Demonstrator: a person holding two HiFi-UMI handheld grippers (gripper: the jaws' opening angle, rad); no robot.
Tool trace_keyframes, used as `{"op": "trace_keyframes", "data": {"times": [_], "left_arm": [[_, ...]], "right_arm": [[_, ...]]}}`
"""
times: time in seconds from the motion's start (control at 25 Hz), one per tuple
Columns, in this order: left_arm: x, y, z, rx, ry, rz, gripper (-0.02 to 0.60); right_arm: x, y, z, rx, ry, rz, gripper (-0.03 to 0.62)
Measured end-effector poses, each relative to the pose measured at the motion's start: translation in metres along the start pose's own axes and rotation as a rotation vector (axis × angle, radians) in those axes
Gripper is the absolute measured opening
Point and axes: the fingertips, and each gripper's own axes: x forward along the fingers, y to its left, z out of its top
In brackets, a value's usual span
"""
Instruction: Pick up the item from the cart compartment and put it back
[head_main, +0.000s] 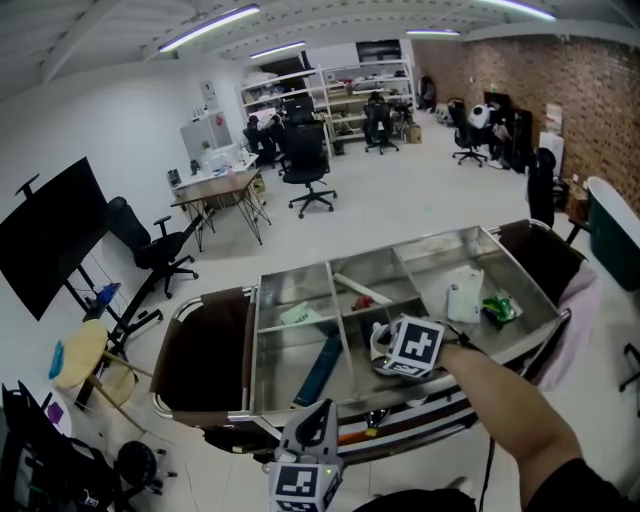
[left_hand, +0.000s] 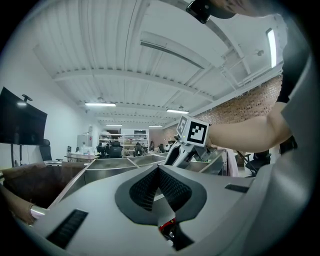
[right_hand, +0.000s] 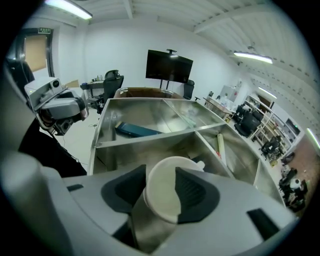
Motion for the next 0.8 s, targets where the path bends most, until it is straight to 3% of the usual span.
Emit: {"op": "trace_keyframes", "data": {"times": [0.32, 0.56, 0.8], "left_arm": [[0.002, -0.003, -0.001, -0.004, -0.002, -0.005, 0.000], [0.005, -0.002, 0.000, -0.005, -0.003, -0.003, 0.000], [0.009, -0.005, -0.001, 0.001, -0.004, -0.014, 0.000]], "right_arm": [[-0.001, 0.008, -0.010, -0.032, 0.062, 0.003, 0.097], [-0.022, -0.003, 0.009, 0.085, -0.114, -0.028, 0.051], [-0.029, -0.011, -0.005, 0.142, -0.151, -0.048, 0.046]]}}
